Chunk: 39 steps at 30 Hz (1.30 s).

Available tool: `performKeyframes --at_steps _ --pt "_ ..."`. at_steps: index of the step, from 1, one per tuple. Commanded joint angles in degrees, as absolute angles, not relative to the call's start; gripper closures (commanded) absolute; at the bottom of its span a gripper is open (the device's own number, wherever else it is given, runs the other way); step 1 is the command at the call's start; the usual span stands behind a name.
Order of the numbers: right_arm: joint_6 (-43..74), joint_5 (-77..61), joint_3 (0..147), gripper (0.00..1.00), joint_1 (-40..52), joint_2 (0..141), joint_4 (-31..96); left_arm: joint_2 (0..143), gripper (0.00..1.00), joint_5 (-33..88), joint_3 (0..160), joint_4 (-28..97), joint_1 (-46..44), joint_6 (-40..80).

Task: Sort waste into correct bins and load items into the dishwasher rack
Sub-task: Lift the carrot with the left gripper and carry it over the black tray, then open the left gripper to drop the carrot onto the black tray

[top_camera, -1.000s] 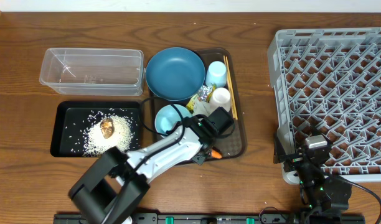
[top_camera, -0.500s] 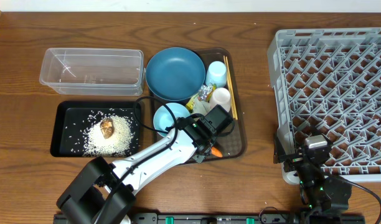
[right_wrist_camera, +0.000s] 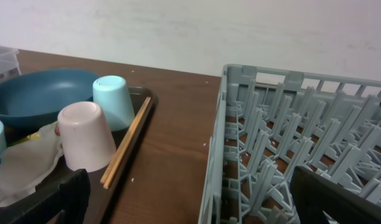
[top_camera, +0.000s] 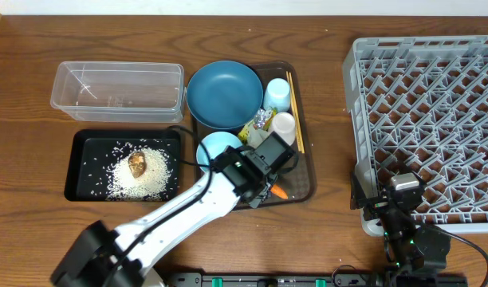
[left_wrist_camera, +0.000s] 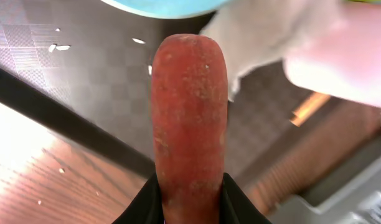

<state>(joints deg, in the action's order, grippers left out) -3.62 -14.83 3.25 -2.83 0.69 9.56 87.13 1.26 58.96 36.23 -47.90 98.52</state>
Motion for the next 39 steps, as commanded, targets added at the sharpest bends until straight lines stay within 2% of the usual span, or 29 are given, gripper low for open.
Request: performKeyframes --at_steps 1,14,20,30,39 --pt "-4.4 -15.0 3.0 0.01 -3.0 0.5 9.6 83.9 0.86 -0.7 59.0 37.6 -48.0 96.2" --pt "-4.4 -15.0 3.0 0.01 -3.0 0.5 9.6 74.7 0.83 -15.4 59.0 51.3 -41.8 96.0" --pt "-4.4 -15.0 3.0 0.01 -3.0 0.5 9.6 74.1 0.83 -16.7 59.0 56.3 -31.6 92.8" --pt "-4.4 -15.0 3.0 0.01 -3.0 0.5 9.6 74.1 0.79 -17.0 59.0 55.0 -8.3 85.3" --pt "-4.4 -15.0 3.0 0.01 -3.0 0.5 9.6 76.2 0.78 -17.0 59.0 49.7 3.7 78.1"
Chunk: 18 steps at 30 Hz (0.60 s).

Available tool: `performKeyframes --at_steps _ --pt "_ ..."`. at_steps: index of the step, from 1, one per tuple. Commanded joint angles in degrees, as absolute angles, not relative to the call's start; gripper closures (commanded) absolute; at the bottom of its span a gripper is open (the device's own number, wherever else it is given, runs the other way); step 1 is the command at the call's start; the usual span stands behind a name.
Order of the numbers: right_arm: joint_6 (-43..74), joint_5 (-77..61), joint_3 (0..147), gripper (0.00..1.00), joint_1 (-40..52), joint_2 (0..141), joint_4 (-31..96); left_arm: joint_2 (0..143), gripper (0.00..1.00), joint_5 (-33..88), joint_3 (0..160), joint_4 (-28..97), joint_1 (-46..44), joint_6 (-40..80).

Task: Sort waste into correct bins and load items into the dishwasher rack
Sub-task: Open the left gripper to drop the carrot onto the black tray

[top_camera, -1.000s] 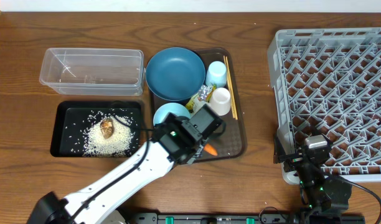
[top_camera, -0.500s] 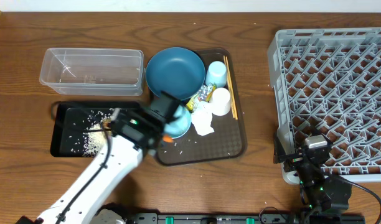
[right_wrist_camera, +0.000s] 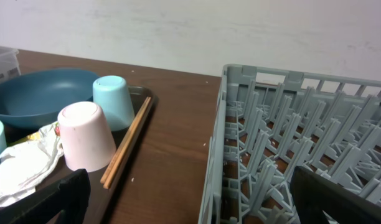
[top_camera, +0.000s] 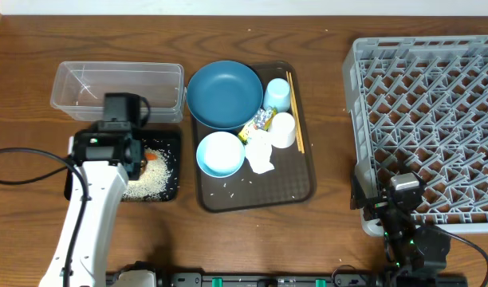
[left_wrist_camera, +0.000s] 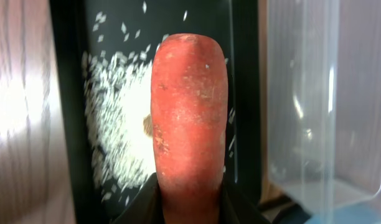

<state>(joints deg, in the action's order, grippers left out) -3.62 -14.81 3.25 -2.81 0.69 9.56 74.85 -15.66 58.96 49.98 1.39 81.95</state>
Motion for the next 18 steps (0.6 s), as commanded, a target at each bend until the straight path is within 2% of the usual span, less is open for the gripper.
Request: performKeyframes --at_steps 1,4,5,14,18 --pt "-4.4 -15.0 3.0 0.01 -3.0 0.5 9.6 76.8 0.78 -17.0 59.0 49.6 4.5 78.1" --pt "-4.4 -15.0 3.0 0.01 -3.0 0.5 9.6 79.2 0.78 -17.0 59.0 49.6 6.2 78.0" --pt "-4.4 -15.0 3.0 0.01 -3.0 0.5 9.6 80.2 0.74 -17.0 59.0 49.6 6.5 78.0" --pt "-4.4 -15.0 3.0 0.01 -3.0 0.5 9.6 87.2 0.73 -17.0 59.0 50.0 6.8 78.0" --pt "-4.4 -15.0 3.0 0.01 -3.0 0.5 9.6 87.5 0.7 -17.0 59.0 50.7 6.8 78.0"
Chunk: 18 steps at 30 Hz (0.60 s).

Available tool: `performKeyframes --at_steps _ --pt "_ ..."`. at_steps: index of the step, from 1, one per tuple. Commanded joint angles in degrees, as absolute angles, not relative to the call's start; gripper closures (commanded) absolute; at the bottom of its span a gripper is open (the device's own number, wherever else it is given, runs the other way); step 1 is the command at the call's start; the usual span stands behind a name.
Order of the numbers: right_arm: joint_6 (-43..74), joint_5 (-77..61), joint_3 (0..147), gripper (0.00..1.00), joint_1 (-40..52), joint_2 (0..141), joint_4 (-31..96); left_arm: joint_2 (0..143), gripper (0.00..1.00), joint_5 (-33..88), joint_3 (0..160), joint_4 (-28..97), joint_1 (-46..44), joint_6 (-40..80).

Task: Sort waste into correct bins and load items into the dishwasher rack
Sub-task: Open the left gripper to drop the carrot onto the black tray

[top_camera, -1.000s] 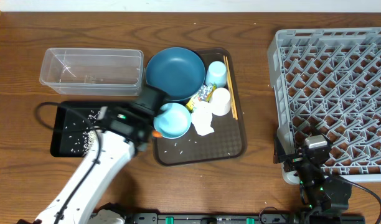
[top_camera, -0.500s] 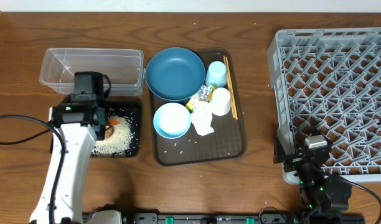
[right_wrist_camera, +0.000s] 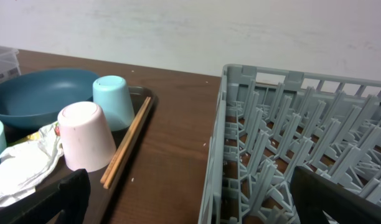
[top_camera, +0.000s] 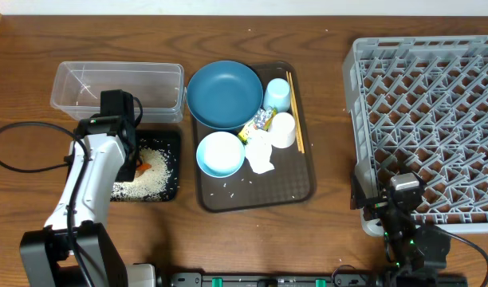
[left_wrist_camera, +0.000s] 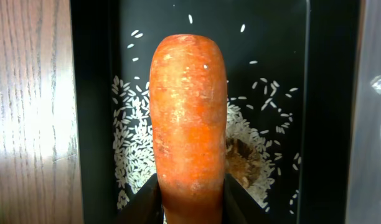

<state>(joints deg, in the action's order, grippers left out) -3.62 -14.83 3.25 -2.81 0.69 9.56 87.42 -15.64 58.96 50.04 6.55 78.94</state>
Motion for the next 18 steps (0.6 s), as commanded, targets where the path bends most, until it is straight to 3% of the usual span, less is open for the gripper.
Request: performKeyframes --at_steps 1,4,8,18 --pt "-4.4 -15.0 3.0 0.01 -3.0 0.5 9.6 87.5 0.66 -17.0 59.0 51.0 6.8 78.0" --pt "-4.4 -15.0 3.0 0.01 -3.0 0.5 9.6 87.5 0.65 -17.0 59.0 51.9 6.8 78.0" --pt "-4.4 -15.0 3.0 0.01 -3.0 0.5 9.6 87.5 0.43 -17.0 59.0 52.9 6.8 78.0" --pt "-4.4 -15.0 3.0 0.01 -3.0 0.5 9.6 87.4 0.41 -17.0 59.0 54.0 6.8 75.2"
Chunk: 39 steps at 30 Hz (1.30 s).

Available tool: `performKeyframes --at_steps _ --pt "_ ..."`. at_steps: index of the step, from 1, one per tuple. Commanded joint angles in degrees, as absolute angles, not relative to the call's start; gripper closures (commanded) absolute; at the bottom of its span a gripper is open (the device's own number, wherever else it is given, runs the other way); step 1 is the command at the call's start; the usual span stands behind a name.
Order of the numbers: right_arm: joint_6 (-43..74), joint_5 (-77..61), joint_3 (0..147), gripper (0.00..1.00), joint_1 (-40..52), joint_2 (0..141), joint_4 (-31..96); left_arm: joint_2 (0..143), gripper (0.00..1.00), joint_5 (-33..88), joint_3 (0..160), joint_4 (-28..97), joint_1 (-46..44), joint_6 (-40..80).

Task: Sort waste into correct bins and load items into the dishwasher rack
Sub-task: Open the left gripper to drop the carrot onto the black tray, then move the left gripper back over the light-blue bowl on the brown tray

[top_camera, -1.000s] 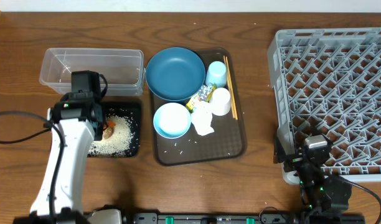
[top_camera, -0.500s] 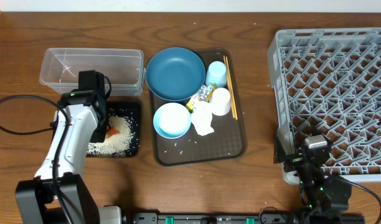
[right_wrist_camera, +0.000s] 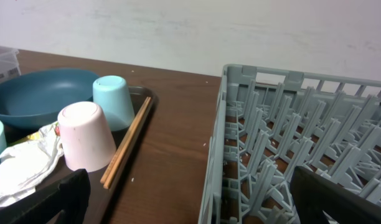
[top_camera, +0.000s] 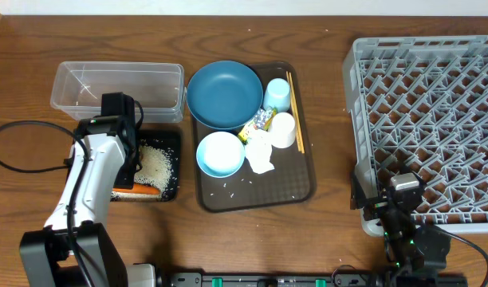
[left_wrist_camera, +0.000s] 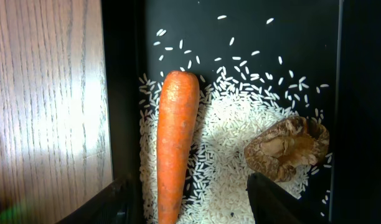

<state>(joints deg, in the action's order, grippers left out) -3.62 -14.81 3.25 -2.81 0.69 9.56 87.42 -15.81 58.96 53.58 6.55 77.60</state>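
An orange carrot (left_wrist_camera: 175,149) lies on the spilled rice in the black waste tray (left_wrist_camera: 122,93), next to a brown mushroom-like scrap (left_wrist_camera: 284,148). In the overhead view the carrot (top_camera: 142,190) rests along the tray's front edge. My left gripper (left_wrist_camera: 190,208) hovers open right above it, holding nothing, and shows in the overhead view as the left gripper (top_camera: 126,159) over the black tray (top_camera: 177,163). My right gripper (right_wrist_camera: 190,205) stands open and empty beside the grey dishwasher rack (right_wrist_camera: 271,124), near the table's front.
A clear plastic bin (top_camera: 118,90) stands behind the black tray. The brown serving tray (top_camera: 296,191) holds a dark blue bowl (top_camera: 224,94), a light blue bowl (top_camera: 220,154), a teal cup (top_camera: 277,94), a pink cup (top_camera: 283,129), chopsticks (top_camera: 295,112), a crumpled napkin (top_camera: 261,158) and a wrapper (top_camera: 258,122).
My left gripper has opened and let go of the carrot, which now lies on the rice in the black tray. The right arm has not moved.
My left gripper was shut on the carrot at the front of the brown serving tray. It then held the carrot over the black tray, then lower above the rice. Now the carrot lies in that tray, released.
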Motion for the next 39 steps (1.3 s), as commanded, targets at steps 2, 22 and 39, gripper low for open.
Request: performKeyframes --at_steps 2,22,39 --pt "-4.4 -15.0 3.0 0.01 -3.0 0.5 9.6 87.3 0.41 -17.0 59.0 54.0 6.8 73.1" --pt "-4.4 -15.0 3.0 0.01 -3.0 0.5 9.6 72.6 0.13 8.6 59.2 50.7 -4.1 47.9" --pt "-4.4 -15.0 3.0 0.01 -3.0 0.5 9.6 79.8 0.02 4.8 59.1 48.1 -26.2 47.4"
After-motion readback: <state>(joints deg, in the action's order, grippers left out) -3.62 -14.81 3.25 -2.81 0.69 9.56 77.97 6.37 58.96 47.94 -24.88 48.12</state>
